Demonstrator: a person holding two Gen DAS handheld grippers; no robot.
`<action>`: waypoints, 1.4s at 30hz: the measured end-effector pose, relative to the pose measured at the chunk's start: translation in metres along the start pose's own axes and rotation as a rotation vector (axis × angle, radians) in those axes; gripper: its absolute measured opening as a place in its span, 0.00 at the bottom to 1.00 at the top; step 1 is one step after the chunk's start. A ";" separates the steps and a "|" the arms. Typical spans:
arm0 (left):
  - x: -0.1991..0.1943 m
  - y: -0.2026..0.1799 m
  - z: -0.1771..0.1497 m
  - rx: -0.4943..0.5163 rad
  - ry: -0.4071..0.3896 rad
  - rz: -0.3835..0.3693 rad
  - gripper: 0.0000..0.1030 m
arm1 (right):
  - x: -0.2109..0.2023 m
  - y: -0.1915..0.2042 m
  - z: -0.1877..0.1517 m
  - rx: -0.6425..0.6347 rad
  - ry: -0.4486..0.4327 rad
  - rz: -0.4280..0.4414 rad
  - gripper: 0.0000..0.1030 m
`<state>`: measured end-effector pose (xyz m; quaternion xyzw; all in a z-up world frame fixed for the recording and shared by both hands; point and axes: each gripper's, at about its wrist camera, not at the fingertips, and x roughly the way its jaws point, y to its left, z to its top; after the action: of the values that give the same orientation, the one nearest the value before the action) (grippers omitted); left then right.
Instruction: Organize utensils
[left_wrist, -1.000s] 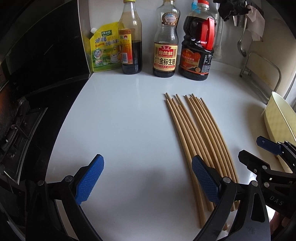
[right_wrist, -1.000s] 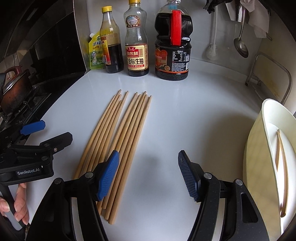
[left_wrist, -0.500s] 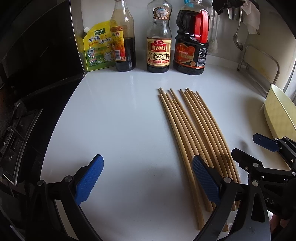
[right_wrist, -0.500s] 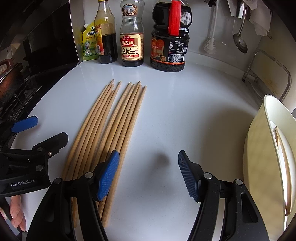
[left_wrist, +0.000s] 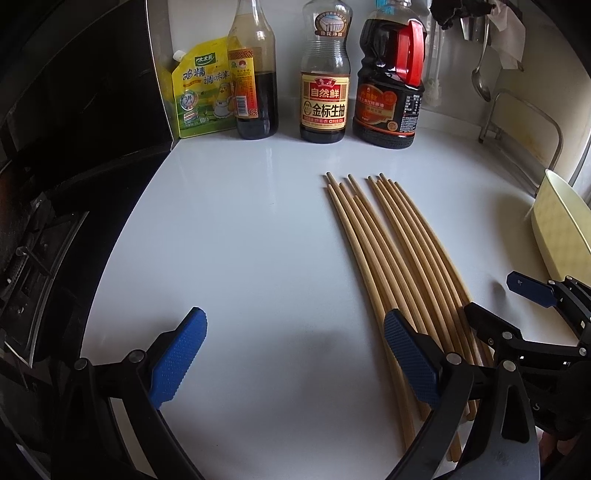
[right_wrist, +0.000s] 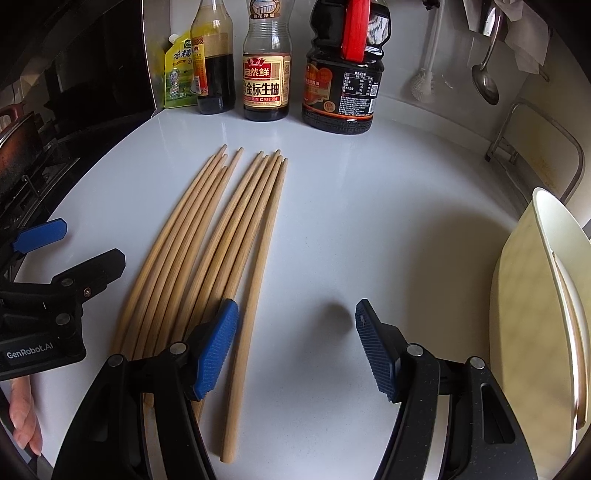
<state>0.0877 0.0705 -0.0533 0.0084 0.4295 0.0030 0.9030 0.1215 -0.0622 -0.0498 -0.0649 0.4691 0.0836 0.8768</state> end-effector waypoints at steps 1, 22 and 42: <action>0.001 0.000 0.000 0.000 0.003 -0.003 0.92 | 0.000 0.000 0.000 -0.005 -0.001 -0.004 0.62; 0.014 -0.013 0.008 0.054 0.036 0.030 0.92 | 0.000 -0.020 -0.002 0.038 0.007 0.008 0.61; 0.020 -0.003 0.008 0.076 0.060 0.083 0.94 | 0.004 -0.016 0.001 0.027 0.000 0.021 0.62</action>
<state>0.1064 0.0675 -0.0636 0.0602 0.4556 0.0243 0.8878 0.1280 -0.0767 -0.0519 -0.0481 0.4707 0.0864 0.8767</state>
